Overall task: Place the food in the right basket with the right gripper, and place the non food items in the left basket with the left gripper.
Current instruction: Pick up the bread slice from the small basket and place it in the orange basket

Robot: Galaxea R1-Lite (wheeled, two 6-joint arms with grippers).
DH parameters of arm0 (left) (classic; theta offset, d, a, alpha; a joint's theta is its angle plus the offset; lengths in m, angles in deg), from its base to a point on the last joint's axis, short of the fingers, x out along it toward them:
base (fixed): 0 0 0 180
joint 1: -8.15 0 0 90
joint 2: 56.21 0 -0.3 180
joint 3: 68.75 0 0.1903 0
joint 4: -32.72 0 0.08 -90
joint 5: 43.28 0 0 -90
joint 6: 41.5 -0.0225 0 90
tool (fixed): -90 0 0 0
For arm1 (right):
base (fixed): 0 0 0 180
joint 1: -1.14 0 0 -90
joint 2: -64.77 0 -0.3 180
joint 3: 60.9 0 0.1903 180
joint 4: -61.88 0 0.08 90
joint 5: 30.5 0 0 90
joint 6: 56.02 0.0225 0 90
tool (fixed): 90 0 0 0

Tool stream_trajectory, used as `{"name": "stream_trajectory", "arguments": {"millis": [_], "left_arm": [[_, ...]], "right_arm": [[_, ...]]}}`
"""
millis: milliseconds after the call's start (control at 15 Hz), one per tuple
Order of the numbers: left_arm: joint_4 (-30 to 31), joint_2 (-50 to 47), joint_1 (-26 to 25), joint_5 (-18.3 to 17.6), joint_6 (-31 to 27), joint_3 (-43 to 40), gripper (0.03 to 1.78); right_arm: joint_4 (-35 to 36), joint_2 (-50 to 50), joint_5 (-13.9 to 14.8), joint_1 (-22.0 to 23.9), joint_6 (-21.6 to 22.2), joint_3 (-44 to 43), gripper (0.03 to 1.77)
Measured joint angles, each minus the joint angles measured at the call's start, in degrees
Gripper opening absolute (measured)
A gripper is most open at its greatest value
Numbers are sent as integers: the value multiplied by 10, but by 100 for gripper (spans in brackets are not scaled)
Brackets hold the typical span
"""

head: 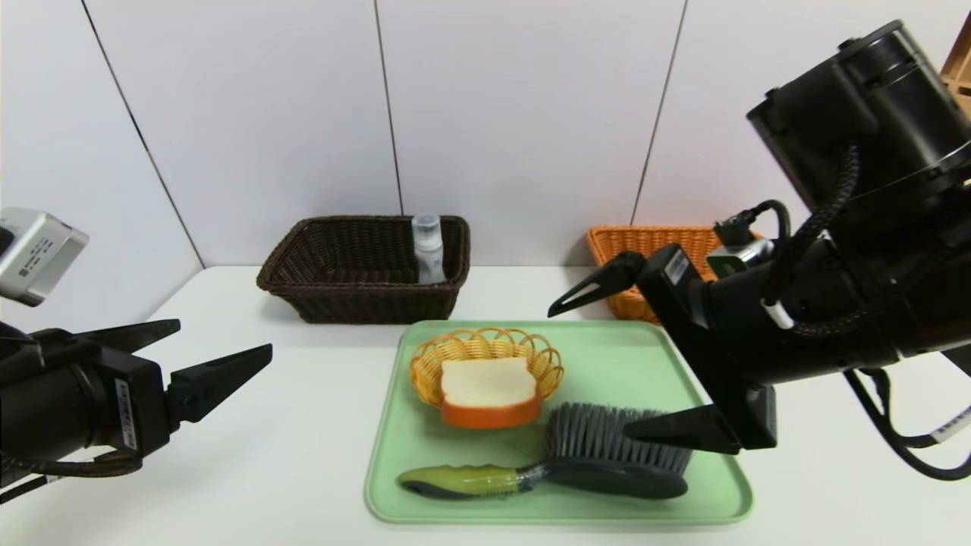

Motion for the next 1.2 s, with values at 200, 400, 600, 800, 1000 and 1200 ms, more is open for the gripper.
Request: {"name": "stream_trajectory", "arguments": {"millis": [200,400,600,800,1000,1200], "left_arm": [[1,-2,0,0,2,-5,169],[1,-5,0,1,3,-12,169],[1,-7,0,0,3,-13,169],[1,-7,0,0,3,-14,169],[1,-7,0,0,3,-14,169],[1,-7,0,0,3,-14,169]], "right_arm": [[38,-39,-21,-5,33,12,169],[66,-69,-24,-14,69,12,169],[67,-85,-23,-19,86,13,169],[73,-96,-23,-20,119,13,169],[113,-105,-24,-20,154,16,169],[118,-111,-24,-20,162,18,169]]}}
